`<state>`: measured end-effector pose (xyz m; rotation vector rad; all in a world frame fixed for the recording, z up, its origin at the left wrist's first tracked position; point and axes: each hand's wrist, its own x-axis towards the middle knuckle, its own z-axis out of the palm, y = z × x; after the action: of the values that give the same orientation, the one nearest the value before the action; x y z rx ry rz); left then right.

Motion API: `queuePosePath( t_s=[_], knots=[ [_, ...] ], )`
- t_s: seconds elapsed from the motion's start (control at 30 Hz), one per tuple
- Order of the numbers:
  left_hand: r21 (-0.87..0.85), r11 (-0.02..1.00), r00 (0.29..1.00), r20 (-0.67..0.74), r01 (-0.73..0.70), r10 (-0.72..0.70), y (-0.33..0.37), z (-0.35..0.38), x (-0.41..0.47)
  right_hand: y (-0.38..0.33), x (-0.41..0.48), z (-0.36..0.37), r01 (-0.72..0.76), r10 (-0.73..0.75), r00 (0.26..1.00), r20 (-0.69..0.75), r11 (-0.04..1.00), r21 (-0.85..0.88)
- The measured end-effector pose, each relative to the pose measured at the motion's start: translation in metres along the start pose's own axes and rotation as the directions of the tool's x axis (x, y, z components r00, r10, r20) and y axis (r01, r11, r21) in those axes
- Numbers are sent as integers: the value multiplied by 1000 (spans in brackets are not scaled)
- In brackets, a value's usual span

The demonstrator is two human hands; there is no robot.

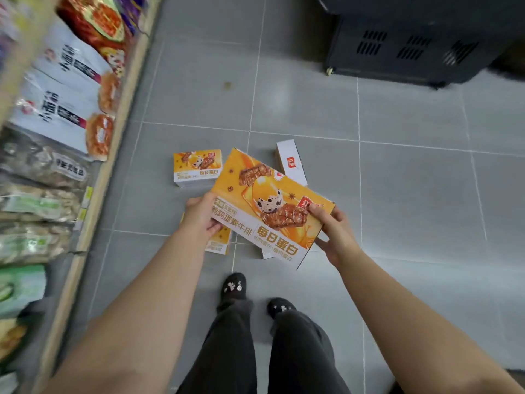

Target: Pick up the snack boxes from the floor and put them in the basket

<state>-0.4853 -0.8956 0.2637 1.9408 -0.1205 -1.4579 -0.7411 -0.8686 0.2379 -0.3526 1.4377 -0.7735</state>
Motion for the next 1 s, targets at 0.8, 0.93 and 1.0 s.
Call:
queuePosePath(
  t_s=[0.8, 0.93, 1.0],
  knots=[
    [-779, 551, 887, -441, -301, -138, -315, -330, -376, 130, -301, 219, 239, 522, 539, 661, 658, -714],
    [-777, 513, 852, -500, -364, -154, -407, -370, -445, 223, -391, 239, 339, 617, 403, 675, 585, -737],
    [-770, 475, 817, -554, -427, -164, -448, -389, -479, 275, -439, 243, 386, 666, 346, 661, 542, -747]
  ],
)
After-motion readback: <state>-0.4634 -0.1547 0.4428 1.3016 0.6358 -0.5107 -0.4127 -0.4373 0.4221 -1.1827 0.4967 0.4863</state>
